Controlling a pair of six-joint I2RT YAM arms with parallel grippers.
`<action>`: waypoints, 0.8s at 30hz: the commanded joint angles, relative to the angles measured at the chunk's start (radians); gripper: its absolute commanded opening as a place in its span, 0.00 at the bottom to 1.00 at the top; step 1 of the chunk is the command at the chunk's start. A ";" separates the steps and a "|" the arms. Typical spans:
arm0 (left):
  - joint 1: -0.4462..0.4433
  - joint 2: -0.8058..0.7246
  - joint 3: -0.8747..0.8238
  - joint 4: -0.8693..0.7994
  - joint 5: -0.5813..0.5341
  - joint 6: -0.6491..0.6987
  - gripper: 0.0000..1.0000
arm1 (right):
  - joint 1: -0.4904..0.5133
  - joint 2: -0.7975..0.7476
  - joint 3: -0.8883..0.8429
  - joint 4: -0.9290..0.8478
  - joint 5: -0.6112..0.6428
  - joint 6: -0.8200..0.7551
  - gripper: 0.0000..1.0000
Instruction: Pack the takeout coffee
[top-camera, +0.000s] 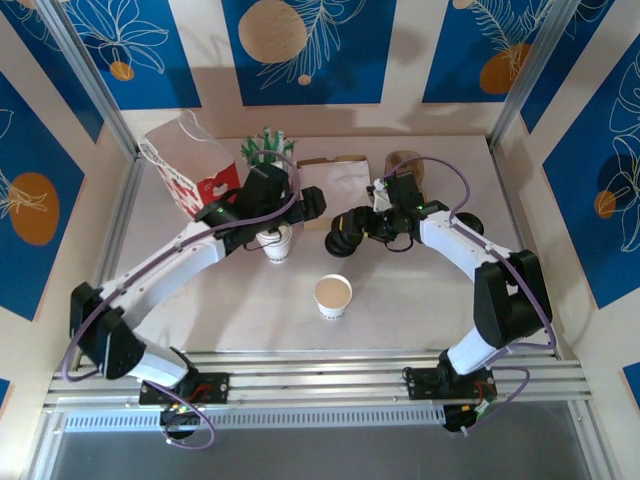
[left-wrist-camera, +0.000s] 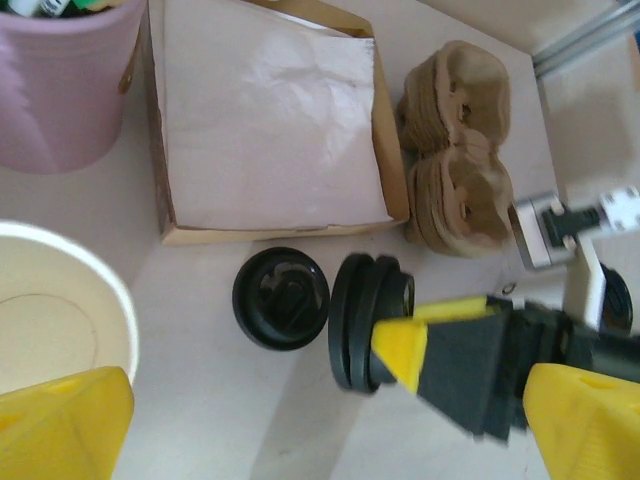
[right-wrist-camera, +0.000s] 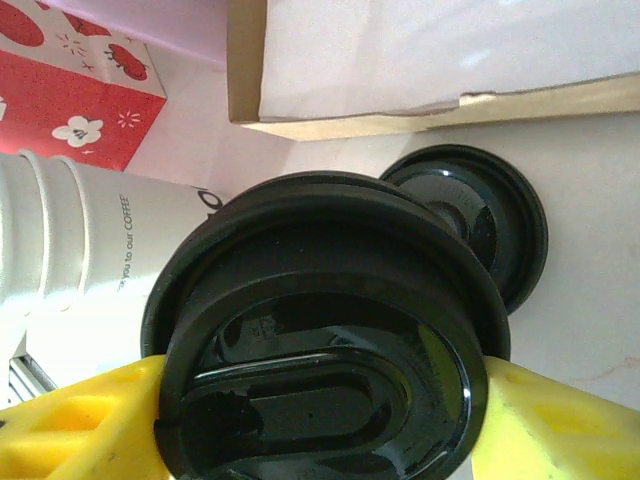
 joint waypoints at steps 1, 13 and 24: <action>-0.004 0.057 0.064 0.095 -0.028 -0.157 1.00 | 0.000 -0.058 -0.020 0.031 -0.028 0.014 0.66; -0.035 0.277 0.136 0.302 0.052 -0.483 1.00 | -0.004 -0.084 -0.066 0.085 -0.039 0.023 0.65; -0.058 0.314 0.077 0.433 0.042 -0.613 1.00 | 0.007 -0.074 -0.074 0.099 -0.016 0.018 0.65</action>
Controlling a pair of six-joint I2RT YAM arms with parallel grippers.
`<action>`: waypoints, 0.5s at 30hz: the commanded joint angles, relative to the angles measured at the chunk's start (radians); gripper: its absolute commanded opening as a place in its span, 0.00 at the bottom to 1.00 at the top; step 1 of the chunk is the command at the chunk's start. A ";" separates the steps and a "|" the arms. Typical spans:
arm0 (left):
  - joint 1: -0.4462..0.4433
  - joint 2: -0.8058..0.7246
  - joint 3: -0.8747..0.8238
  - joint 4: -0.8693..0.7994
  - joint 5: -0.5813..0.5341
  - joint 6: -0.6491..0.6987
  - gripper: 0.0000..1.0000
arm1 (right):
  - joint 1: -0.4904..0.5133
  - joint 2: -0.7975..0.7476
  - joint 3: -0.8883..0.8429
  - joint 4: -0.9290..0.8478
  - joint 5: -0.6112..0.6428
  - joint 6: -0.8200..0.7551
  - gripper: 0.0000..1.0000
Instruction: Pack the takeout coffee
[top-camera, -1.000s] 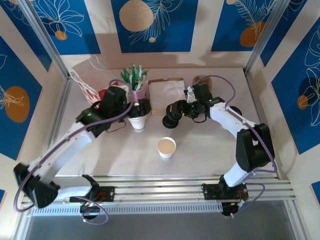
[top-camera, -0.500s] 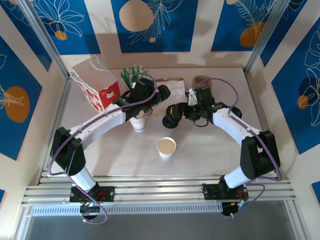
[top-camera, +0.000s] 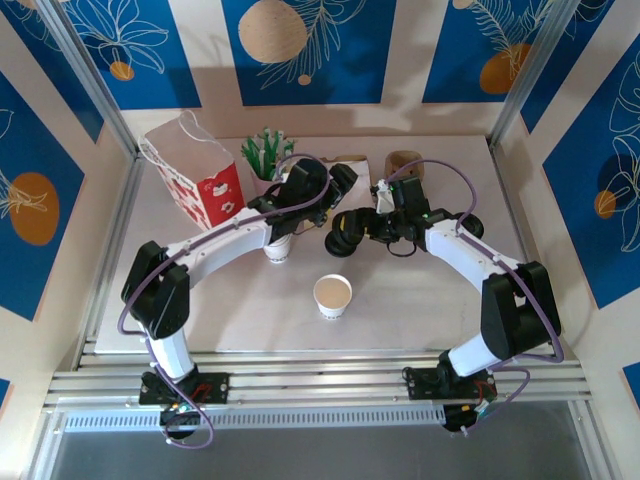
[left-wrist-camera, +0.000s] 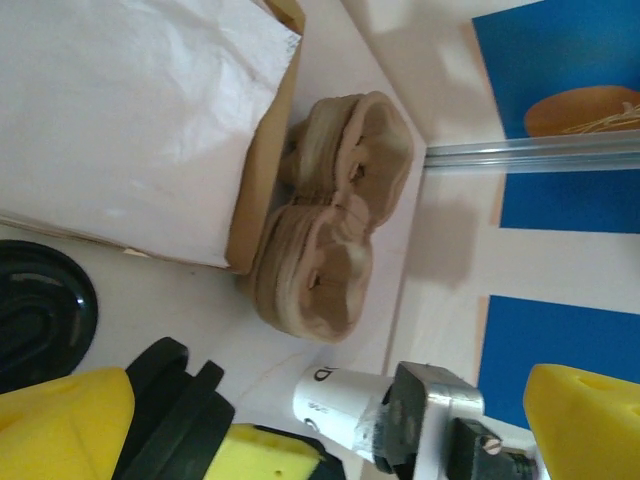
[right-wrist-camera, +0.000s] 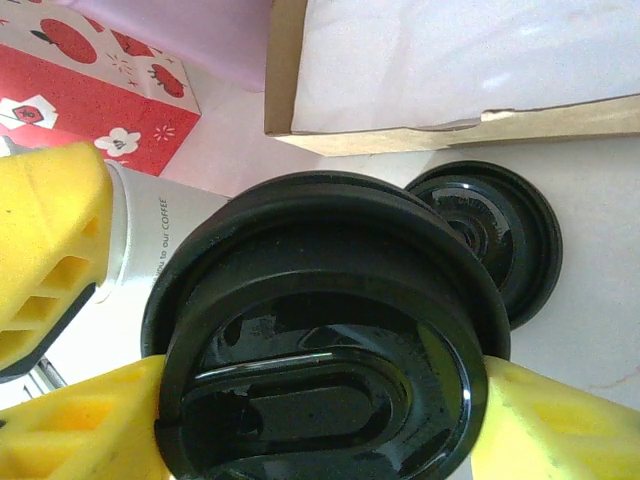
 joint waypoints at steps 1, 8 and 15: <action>-0.009 0.022 -0.015 0.066 -0.005 -0.067 1.00 | 0.010 -0.004 -0.007 0.008 -0.005 0.002 0.65; -0.023 0.045 -0.018 0.085 0.003 -0.083 1.00 | 0.023 -0.008 -0.013 0.019 0.011 0.007 0.65; -0.024 0.039 -0.068 0.113 -0.005 -0.092 1.00 | 0.025 -0.019 -0.014 0.020 0.023 0.004 0.65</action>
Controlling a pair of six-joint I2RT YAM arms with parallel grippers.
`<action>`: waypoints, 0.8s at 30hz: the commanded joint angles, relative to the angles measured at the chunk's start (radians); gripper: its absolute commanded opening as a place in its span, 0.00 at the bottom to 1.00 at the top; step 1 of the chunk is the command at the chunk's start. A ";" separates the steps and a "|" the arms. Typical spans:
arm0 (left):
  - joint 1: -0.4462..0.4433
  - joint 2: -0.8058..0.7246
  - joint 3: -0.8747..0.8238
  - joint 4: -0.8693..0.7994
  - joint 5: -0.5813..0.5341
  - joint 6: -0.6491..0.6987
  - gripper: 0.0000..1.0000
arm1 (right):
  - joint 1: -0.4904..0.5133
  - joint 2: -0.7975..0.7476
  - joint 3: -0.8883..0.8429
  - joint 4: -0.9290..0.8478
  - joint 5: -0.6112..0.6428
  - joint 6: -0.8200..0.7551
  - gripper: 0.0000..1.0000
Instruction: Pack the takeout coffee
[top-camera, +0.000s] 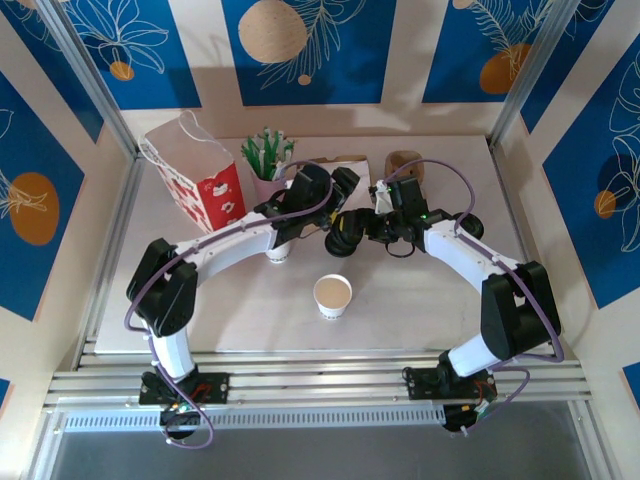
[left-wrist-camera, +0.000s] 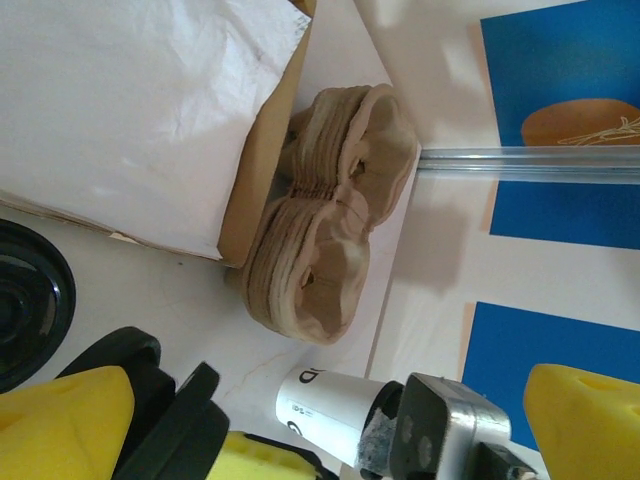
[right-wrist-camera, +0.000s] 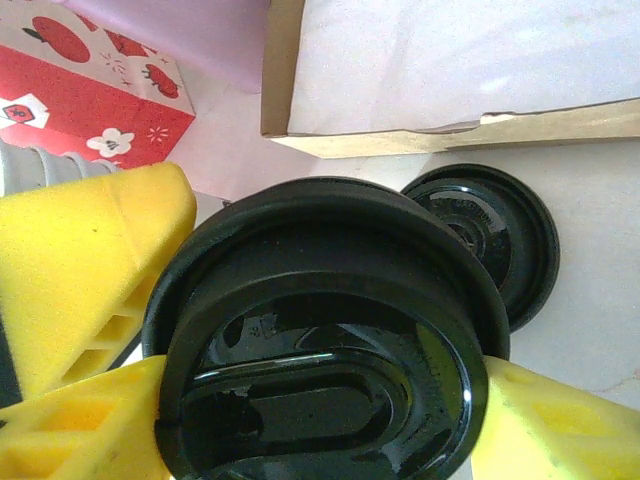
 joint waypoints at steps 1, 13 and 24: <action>-0.009 0.008 -0.032 0.035 -0.008 -0.021 1.00 | 0.006 -0.019 -0.013 0.014 -0.003 0.002 0.65; 0.047 -0.028 0.077 -0.096 -0.032 0.134 1.00 | 0.008 -0.032 -0.012 -0.026 0.031 -0.026 0.65; 0.097 -0.312 0.303 -0.574 -0.249 0.714 1.00 | 0.128 -0.151 0.129 -0.423 0.195 -0.130 0.66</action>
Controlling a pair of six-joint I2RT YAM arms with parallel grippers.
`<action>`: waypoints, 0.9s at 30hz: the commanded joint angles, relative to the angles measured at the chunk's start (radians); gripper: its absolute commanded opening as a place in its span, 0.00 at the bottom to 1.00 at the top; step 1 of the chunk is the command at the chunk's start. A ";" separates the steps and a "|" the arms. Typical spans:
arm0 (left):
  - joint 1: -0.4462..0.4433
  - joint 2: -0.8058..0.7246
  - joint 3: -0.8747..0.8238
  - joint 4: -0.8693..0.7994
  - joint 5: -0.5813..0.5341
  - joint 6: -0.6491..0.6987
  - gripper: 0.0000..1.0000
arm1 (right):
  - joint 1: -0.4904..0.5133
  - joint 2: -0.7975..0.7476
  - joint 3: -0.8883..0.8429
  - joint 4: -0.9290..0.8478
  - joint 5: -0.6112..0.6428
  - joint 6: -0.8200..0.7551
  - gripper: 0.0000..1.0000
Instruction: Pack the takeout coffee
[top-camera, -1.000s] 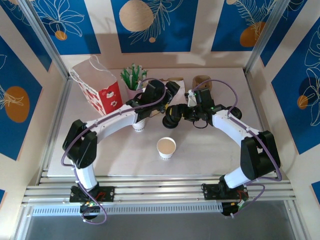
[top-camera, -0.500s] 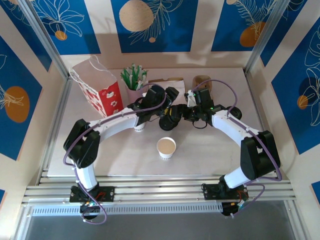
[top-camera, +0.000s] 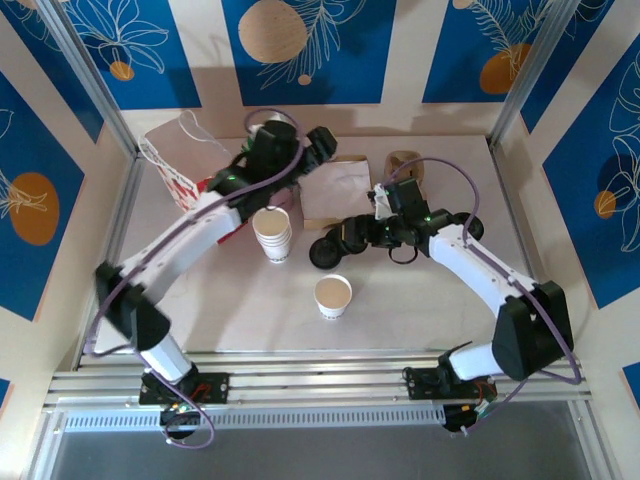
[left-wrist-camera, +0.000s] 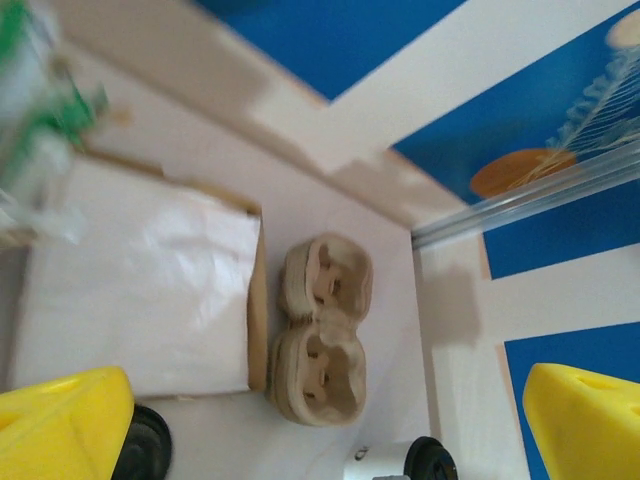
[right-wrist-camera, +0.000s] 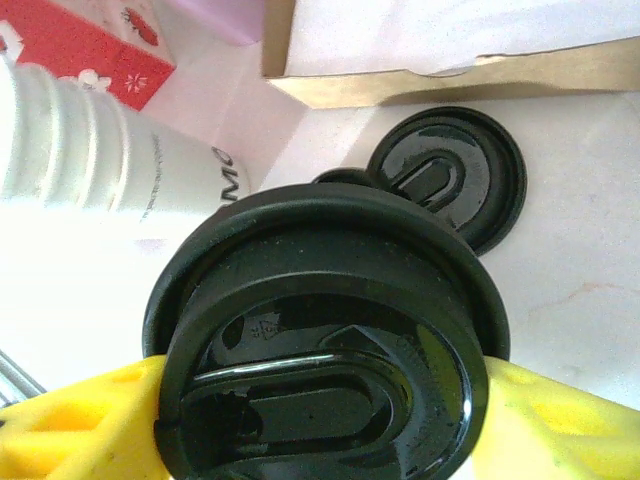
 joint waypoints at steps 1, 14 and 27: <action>0.008 -0.141 -0.009 -0.196 -0.109 0.248 1.00 | 0.070 -0.034 0.079 -0.216 0.081 -0.071 0.66; 0.009 -0.613 -0.376 -0.433 -0.238 0.500 1.00 | 0.360 0.060 0.260 -0.595 0.252 -0.101 0.66; 0.008 -0.900 -0.637 -0.481 -0.396 0.538 1.00 | 0.494 0.224 0.410 -0.724 0.365 -0.094 0.66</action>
